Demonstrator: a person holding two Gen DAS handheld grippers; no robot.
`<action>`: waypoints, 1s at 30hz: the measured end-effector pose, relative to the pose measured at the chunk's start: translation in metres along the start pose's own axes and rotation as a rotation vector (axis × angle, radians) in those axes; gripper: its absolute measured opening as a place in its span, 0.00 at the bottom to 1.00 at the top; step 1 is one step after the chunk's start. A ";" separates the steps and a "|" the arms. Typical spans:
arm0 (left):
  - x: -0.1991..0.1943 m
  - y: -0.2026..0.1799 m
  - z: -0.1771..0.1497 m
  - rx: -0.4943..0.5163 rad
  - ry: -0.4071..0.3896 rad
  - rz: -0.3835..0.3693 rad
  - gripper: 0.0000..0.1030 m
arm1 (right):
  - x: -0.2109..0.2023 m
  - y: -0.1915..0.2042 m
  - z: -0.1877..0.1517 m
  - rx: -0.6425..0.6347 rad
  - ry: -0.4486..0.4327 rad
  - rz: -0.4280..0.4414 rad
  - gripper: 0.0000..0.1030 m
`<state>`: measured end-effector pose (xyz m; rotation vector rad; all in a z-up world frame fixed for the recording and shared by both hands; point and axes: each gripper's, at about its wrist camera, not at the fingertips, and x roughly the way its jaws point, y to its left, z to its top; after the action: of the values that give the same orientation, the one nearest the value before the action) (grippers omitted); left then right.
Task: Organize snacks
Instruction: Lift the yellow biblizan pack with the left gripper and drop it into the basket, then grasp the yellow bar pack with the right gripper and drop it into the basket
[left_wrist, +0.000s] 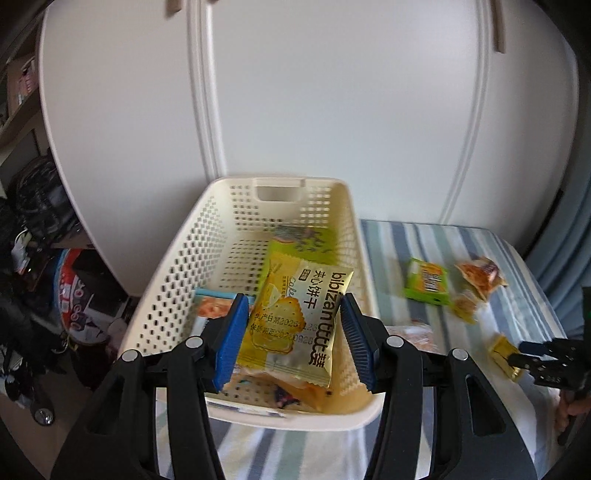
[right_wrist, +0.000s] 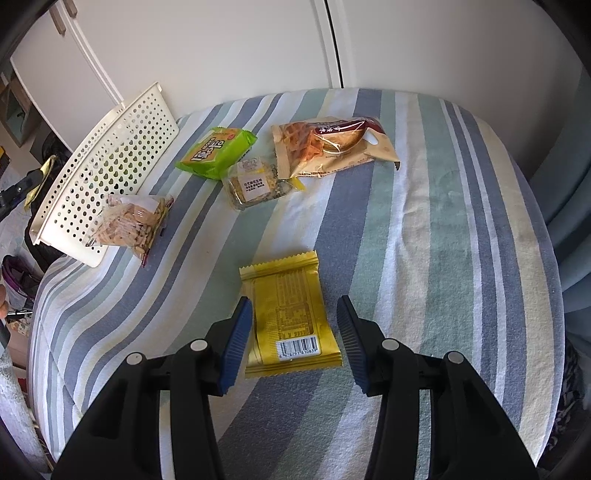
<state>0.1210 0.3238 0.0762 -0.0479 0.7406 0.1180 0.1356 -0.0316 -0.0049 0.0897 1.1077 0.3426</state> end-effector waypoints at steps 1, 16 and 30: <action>0.002 0.003 0.001 -0.004 0.002 0.014 0.58 | 0.000 0.000 0.000 0.002 0.001 -0.002 0.47; -0.002 0.002 -0.009 0.005 -0.051 0.143 0.96 | 0.005 0.007 0.002 -0.037 0.032 -0.059 0.54; -0.012 0.004 -0.029 -0.051 -0.046 0.084 0.96 | 0.010 0.037 -0.001 -0.142 0.046 -0.190 0.45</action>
<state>0.0920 0.3239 0.0628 -0.0622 0.6940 0.2173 0.1306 0.0061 -0.0053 -0.1487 1.1240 0.2525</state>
